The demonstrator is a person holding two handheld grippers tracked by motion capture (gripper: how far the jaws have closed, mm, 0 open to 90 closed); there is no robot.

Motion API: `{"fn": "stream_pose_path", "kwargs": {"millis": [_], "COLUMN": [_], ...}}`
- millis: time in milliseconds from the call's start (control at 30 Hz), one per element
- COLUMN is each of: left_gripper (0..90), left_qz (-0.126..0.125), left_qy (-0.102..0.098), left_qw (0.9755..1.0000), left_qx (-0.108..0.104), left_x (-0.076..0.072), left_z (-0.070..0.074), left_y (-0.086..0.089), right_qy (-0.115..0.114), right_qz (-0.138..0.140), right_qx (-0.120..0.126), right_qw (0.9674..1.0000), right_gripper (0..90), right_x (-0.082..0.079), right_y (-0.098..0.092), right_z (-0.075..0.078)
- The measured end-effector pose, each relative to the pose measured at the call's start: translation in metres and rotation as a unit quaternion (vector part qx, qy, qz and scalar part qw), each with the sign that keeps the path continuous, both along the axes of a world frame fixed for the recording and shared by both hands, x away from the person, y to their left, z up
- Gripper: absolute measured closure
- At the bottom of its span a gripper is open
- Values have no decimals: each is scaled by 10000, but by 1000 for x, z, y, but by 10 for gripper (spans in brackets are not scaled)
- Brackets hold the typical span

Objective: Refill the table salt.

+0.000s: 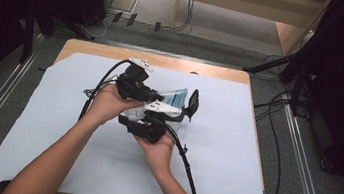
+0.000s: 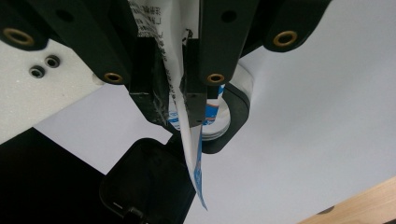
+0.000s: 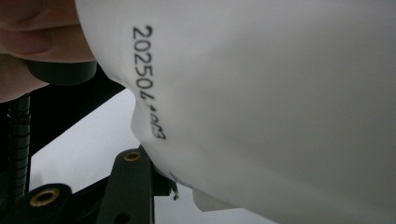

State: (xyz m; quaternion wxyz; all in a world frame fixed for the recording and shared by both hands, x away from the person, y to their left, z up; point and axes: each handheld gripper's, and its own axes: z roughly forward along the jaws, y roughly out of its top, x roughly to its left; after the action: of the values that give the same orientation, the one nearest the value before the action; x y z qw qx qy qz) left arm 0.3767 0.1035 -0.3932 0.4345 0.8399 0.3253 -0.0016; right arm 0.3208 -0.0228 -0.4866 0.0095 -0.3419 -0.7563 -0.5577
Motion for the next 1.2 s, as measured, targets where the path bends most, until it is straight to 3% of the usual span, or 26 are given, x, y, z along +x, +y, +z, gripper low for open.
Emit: {"fn": "stream_pose_path", "kwargs": {"millis": [367,767,1200], "left_gripper": [810,801,787], "left_qz": [91,159,209], "left_qy": [-94,-115,-176], "left_qw": [9999,9996,9994], "left_qx": [43,-197,-189], "left_x": [-2,-8,-10], "left_z": [-1,-7,-7], "left_y": [-2,1,-1], "right_qy": [40,84,93], "right_qz": [66,206,255], "right_qx": [-64,-220,-204], "right_qw": [10000,9995,9994], "right_gripper": [567,568,568], "right_x": [1,0,0], "right_y": [-3,-5,-7], "right_z": [0,1,1]}}
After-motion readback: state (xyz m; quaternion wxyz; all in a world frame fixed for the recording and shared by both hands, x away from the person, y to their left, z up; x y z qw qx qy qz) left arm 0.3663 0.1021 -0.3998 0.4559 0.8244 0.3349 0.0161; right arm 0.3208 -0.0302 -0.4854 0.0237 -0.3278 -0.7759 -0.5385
